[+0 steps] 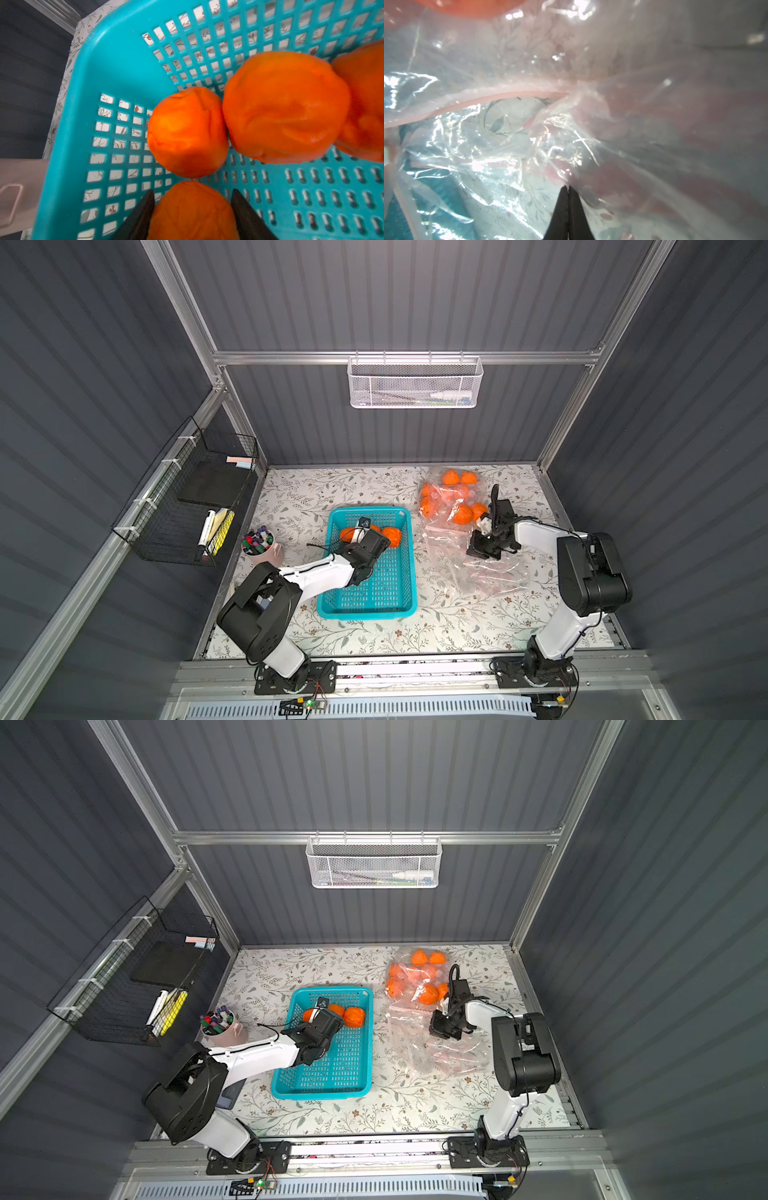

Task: Open the zip-top bag and take out the orange
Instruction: Place the orange in the basket.

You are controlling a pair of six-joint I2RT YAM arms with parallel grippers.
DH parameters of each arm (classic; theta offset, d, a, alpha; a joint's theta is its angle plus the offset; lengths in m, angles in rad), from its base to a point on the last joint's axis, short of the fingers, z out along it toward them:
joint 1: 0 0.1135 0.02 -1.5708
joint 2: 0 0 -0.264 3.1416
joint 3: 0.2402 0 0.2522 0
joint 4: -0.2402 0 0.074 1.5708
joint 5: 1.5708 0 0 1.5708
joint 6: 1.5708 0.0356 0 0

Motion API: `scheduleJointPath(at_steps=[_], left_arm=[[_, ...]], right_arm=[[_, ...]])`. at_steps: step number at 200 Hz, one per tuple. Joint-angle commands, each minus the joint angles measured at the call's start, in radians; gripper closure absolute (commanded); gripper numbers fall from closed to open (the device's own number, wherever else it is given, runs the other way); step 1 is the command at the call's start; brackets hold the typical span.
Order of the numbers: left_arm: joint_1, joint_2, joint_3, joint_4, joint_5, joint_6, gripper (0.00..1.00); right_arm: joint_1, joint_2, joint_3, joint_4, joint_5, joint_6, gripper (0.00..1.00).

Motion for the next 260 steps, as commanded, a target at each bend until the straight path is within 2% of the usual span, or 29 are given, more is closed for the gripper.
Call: scheduleJointPath(at_steps=[1,33,75,127,149,169,179,192,198,207,242,260], left_arm=[[0.010,0.038,-0.010,0.043,-0.063,0.028,0.37],[0.015,0.081,0.030,0.023,-0.083,0.036,0.32],[0.016,0.091,0.055,-0.005,-0.072,0.047,0.17],[0.016,-0.016,0.106,-0.083,-0.030,0.034,0.15],[0.016,-0.109,0.136,-0.120,0.094,0.034,0.15],[0.017,-0.212,0.140,-0.116,0.273,0.041,0.16],[0.018,-0.249,0.145,-0.119,0.351,0.046,0.17],[0.018,-0.284,0.153,-0.122,0.469,0.051,0.17],[0.018,-0.299,0.151,-0.117,0.519,0.055,0.17],[0.018,-0.315,0.148,-0.120,0.565,0.054,0.17],[0.018,-0.344,0.137,-0.140,0.605,0.053,0.17],[0.018,-0.335,0.130,-0.135,0.607,0.068,0.17]], right_arm=[[-0.007,-0.018,-0.016,-0.003,-0.010,0.001,0.95],[-0.007,-0.017,-0.015,-0.006,-0.012,0.000,0.95],[-0.006,-0.018,-0.015,-0.004,-0.013,-0.001,0.95],[-0.005,-0.018,-0.015,-0.007,-0.013,-0.003,0.95],[-0.006,-0.047,-0.017,-0.012,-0.013,-0.001,0.94],[-0.005,-0.134,-0.030,-0.001,-0.010,0.001,0.92],[-0.005,-0.183,-0.027,-0.016,0.000,0.000,0.87],[-0.005,-0.251,-0.019,-0.040,0.027,-0.005,0.73],[-0.006,-0.280,-0.012,-0.082,0.056,-0.010,0.68],[-0.006,-0.317,0.001,-0.126,0.163,-0.014,0.61],[-0.017,-0.381,0.020,-0.232,0.626,-0.026,0.31],[-0.018,-0.339,0.024,-0.225,0.662,-0.058,0.19]])
